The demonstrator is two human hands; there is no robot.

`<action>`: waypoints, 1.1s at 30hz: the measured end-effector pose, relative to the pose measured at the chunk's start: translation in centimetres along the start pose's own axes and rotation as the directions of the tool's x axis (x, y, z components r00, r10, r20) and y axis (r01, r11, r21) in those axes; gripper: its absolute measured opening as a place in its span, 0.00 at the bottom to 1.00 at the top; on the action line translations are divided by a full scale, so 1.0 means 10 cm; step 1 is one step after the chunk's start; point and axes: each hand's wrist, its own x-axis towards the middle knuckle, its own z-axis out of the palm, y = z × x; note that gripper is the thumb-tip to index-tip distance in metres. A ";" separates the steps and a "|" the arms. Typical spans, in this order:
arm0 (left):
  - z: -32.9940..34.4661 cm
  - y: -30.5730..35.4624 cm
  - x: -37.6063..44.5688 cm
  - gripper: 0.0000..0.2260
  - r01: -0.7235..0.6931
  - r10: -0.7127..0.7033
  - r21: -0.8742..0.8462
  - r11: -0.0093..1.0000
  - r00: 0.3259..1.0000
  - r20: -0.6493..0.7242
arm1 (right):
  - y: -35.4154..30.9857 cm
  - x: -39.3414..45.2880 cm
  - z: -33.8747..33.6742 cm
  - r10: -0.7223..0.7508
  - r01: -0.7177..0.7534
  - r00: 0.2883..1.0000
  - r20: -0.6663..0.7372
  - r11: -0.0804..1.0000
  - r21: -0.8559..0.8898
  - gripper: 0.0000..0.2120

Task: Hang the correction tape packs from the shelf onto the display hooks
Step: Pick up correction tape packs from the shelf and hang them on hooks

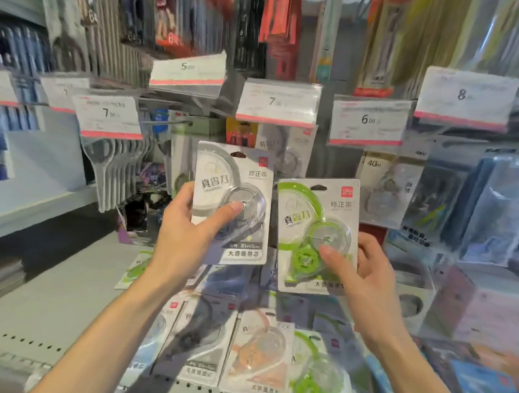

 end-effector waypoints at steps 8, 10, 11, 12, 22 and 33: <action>0.08 0.24 0.11 0.18 -0.048 0.049 0.044 0.998 0.998 -0.027 | -0.12 0.20 -0.01 -0.067 0.066 0.997 -0.027 0.997 -0.039 0.19; 0.05 0.30 0.11 0.17 -0.078 0.079 0.041 0.996 0.997 -0.015 | -0.10 0.25 -0.02 -0.076 0.073 0.996 -0.055 0.996 -0.053 0.14; 0.04 0.33 0.11 0.14 -0.099 0.099 0.032 0.995 0.995 -0.011 | -0.09 0.27 -0.02 -0.081 0.077 0.995 -0.054 0.995 -0.064 0.12; 0.03 0.36 0.10 0.13 -0.117 0.117 0.020 0.993 0.993 -0.008 | -0.08 0.29 -0.01 -0.084 0.080 0.995 -0.046 0.994 -0.076 0.11; -0.02 0.58 0.18 0.13 -0.215 0.216 -0.039 0.976 0.976 0.006 | -0.25 0.53 0.41 -0.194 0.200 0.979 0.057 0.974 -0.109 0.13; -0.10 0.53 0.23 0.14 -0.236 0.236 0.025 0.971 0.971 0.029 | -0.38 0.89 0.60 -0.168 0.168 0.986 0.011 0.981 -0.093 0.11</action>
